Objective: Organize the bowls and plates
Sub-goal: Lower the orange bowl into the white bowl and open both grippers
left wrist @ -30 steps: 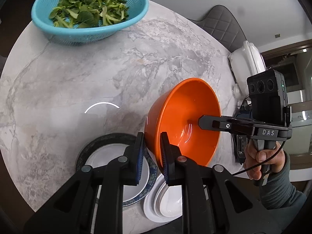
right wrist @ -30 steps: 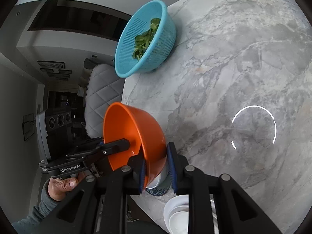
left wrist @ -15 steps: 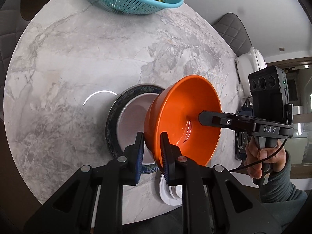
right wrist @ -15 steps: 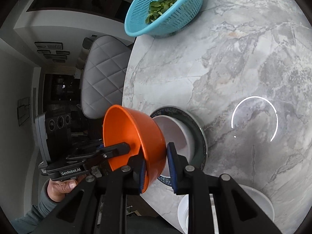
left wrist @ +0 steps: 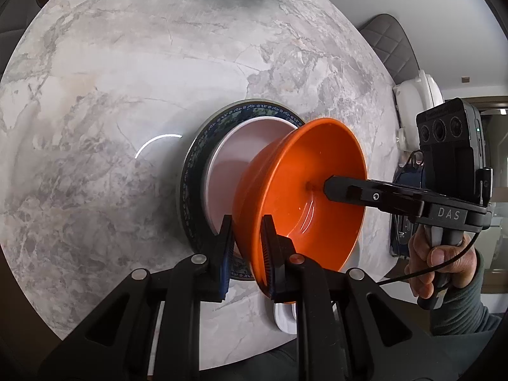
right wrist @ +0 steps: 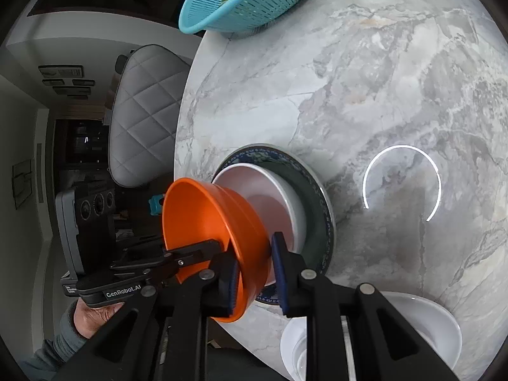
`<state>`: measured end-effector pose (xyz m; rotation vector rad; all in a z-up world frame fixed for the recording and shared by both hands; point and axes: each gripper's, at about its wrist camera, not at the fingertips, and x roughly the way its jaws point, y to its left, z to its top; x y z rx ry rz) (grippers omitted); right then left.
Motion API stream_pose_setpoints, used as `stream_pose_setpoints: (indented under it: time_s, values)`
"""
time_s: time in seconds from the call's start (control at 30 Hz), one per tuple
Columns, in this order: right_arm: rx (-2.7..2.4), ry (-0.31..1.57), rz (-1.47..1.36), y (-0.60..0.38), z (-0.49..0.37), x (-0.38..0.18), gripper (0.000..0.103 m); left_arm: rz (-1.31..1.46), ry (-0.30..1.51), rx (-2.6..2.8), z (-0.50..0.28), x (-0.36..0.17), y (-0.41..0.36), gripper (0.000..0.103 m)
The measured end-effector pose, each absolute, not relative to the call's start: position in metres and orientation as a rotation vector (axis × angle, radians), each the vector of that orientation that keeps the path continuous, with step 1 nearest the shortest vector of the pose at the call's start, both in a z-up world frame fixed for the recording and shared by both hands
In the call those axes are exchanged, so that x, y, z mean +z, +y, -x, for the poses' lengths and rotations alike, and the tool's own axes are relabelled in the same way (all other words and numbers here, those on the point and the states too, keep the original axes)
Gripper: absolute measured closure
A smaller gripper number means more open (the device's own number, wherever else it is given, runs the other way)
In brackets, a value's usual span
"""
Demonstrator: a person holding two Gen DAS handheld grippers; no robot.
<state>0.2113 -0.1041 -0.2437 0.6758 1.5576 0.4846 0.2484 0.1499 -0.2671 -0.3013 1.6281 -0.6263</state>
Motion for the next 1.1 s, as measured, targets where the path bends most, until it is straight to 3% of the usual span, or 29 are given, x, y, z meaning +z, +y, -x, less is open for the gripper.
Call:
stream_pose_setpoints:
  time_s: [0.7,0.83,0.97,1.1]
  values:
    - [0.465,1.578,-0.586,-0.089,-0.216,-0.251,0.083,0.289,1.612,-0.591,-0.261,-0.272,0.145,0.085]
    - [0.461,1.582,-0.552,-0.086,-0.217,-0.249,0.083,0.308,1.598,-0.59,-0.259,-0.269,0.143,0.075]
    - [0.456,1.583,-0.536,-0.084,-0.217,-0.249,0.084,0.336,1.578,-0.613,-0.258,-0.263,0.139,0.052]
    - [0.458,1.582,-0.506,-0.082,-0.217,-0.247,0.083,0.344,1.559,-0.621,-0.259,-0.256,0.136,0.038]
